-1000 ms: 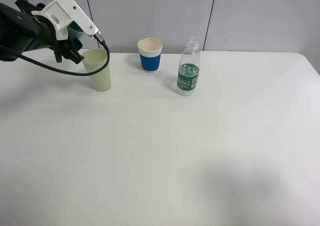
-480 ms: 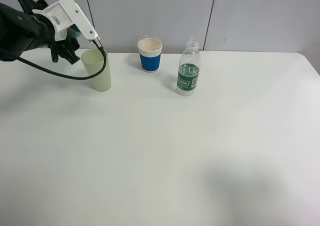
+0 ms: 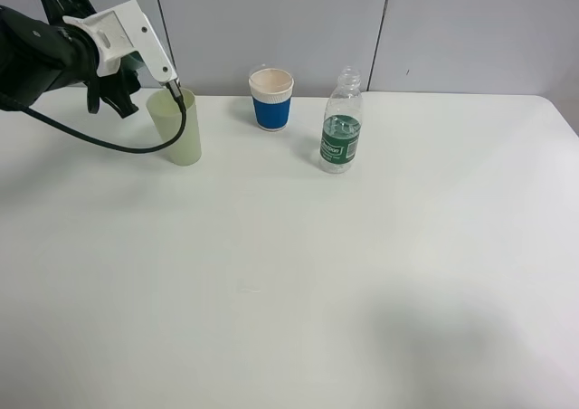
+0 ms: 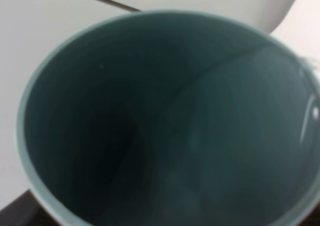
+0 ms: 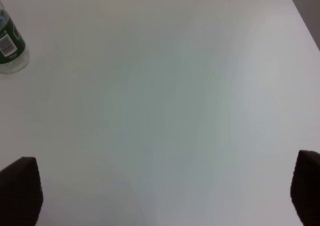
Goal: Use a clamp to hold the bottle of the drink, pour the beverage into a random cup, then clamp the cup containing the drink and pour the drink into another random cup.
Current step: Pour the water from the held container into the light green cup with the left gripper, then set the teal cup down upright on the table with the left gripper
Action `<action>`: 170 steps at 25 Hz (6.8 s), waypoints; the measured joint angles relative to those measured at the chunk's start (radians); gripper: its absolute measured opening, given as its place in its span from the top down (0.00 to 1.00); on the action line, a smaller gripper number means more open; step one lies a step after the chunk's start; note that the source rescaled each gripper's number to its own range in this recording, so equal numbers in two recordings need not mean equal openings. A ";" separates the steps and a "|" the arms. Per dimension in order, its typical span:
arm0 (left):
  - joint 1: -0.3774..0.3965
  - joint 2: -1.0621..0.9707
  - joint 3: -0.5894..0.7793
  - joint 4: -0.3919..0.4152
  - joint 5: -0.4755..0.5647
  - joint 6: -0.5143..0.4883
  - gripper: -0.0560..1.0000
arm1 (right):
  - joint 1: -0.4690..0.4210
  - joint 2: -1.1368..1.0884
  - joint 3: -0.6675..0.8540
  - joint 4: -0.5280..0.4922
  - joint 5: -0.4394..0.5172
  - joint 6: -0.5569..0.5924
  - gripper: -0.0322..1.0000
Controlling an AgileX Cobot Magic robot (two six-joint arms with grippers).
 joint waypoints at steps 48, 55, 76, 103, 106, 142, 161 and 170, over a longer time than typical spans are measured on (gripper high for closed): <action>0.000 0.000 0.000 0.000 -0.078 0.130 0.95 | 0.000 0.000 0.000 0.000 0.000 0.000 0.00; 0.000 0.000 0.000 0.000 -0.092 0.187 0.95 | 0.000 0.000 0.000 0.000 0.000 0.000 0.00; 0.000 0.000 0.000 0.035 -0.111 0.286 0.95 | 0.000 0.000 0.000 0.000 0.000 0.000 0.00; 0.000 0.000 0.000 0.259 -0.111 0.320 0.95 | 0.000 0.000 0.000 0.000 0.000 0.000 0.00; 0.000 0.000 0.000 0.285 -0.111 0.320 0.95 | 0.000 0.000 0.000 0.000 0.000 0.000 0.00; 0.000 -0.004 0.000 0.287 0.043 0.328 0.95 | 0.000 0.000 0.000 0.000 0.000 0.000 0.00; 0.000 -0.337 0.216 0.619 0.332 -0.774 0.95 | 0.000 0.000 0.000 0.000 0.000 0.000 0.00; 0.000 -0.409 0.366 0.801 0.319 -1.292 0.95 | 0.000 0.000 0.000 0.000 0.000 0.000 0.00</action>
